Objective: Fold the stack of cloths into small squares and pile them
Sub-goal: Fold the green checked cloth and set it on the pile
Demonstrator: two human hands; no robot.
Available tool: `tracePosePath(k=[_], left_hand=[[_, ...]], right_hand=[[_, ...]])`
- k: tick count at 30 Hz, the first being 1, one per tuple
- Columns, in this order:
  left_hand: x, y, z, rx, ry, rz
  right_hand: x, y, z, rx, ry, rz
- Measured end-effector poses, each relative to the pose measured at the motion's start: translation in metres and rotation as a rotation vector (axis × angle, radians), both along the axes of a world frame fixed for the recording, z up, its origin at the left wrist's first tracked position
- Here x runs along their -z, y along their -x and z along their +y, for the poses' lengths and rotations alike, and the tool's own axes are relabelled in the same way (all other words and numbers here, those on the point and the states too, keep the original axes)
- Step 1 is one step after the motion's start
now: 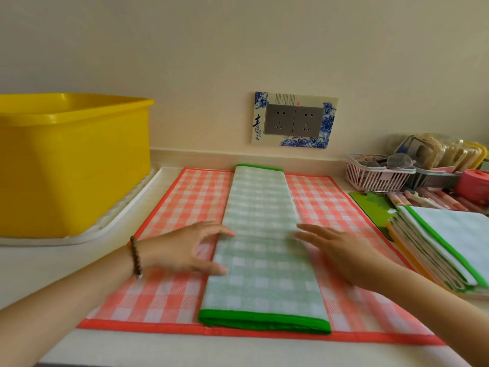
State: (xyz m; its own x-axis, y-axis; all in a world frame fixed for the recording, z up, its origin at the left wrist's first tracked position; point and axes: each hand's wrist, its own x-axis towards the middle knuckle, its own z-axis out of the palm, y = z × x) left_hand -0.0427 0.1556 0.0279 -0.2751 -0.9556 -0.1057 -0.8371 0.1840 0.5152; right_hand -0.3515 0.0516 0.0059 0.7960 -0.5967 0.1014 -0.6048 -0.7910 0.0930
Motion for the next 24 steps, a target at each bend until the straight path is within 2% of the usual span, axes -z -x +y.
tracePosePath(k=[2, 6, 10, 14, 16, 18, 21, 22, 24], left_hand=[[0.005, -0.002, 0.008, 0.06, -0.07, -0.087], [0.011, -0.001, 0.011, 0.161, -0.162, -0.321], [0.01, -0.001, 0.01, 0.18, -0.219, -0.402], [0.009, -0.001, 0.009, 0.177, -0.242, -0.439], [0.01, -0.001, 0.01, 0.141, -0.19, -0.369], [0.009, -0.001, 0.012, 0.063, -0.111, -0.216], [0.005, 0.003, 0.011, -0.077, -0.052, 0.141], [0.005, 0.003, 0.007, -0.145, -0.061, 0.229], [0.006, 0.0, -0.003, -0.273, -0.093, 0.315]], right_hand=[[-0.005, 0.004, 0.006, -0.124, 0.082, 0.081], [-0.002, 0.005, -0.002, -0.294, 0.267, 0.083], [-0.001, -0.005, -0.002, -0.331, 0.277, 0.085], [0.001, -0.009, 0.001, -0.269, 0.119, -0.037], [0.006, -0.009, -0.002, -0.254, 0.106, -0.141], [0.008, -0.01, -0.004, -0.193, 0.028, -0.251], [0.003, -0.014, -0.004, -0.019, -0.243, -0.41], [0.002, -0.017, -0.005, 0.02, -0.342, -0.471], [0.002, -0.024, -0.007, 0.089, -0.41, -0.63]])
